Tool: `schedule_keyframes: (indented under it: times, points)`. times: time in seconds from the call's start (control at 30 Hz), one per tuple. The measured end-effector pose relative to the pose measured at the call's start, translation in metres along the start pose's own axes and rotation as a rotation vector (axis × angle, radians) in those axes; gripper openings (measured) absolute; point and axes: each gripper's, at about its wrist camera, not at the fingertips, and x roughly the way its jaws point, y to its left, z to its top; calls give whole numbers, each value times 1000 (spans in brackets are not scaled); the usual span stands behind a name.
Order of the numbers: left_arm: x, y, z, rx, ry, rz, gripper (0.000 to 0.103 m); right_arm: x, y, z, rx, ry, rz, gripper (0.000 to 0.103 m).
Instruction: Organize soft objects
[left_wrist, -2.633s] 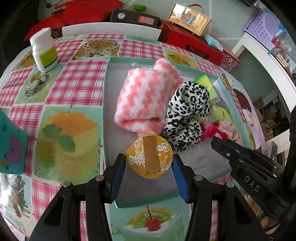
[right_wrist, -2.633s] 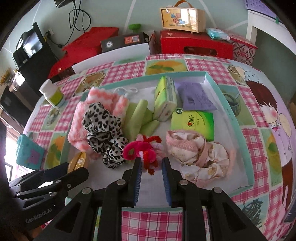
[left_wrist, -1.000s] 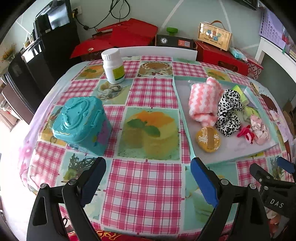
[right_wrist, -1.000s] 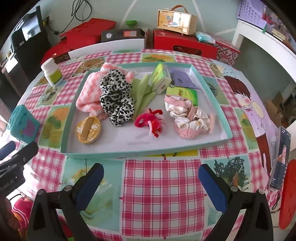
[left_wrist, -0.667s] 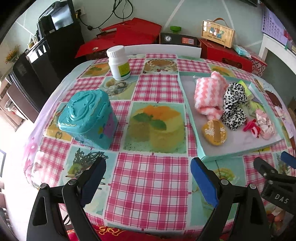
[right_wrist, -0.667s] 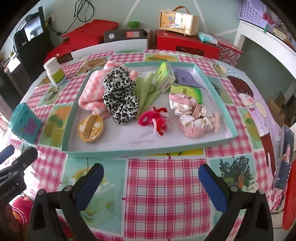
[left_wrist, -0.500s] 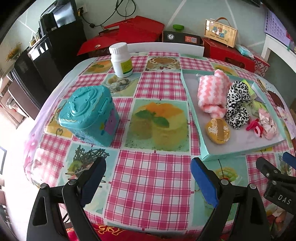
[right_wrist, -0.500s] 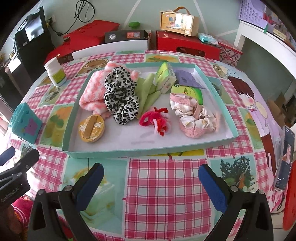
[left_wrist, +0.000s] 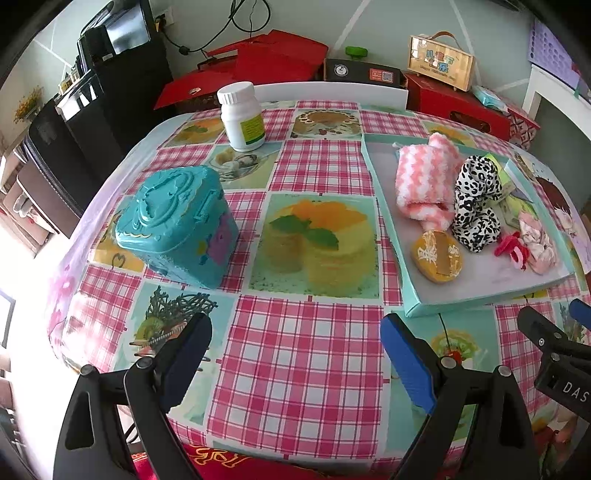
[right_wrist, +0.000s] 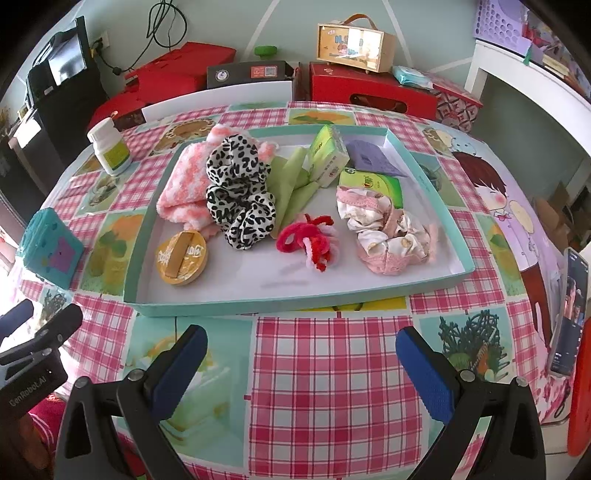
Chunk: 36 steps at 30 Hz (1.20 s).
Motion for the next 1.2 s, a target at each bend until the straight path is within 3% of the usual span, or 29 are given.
schedule_keyframes:
  times: [1.2]
  points:
    - [-2,-1,-1,8,-10,-18,93,3,-4,0,18,8,3,103]
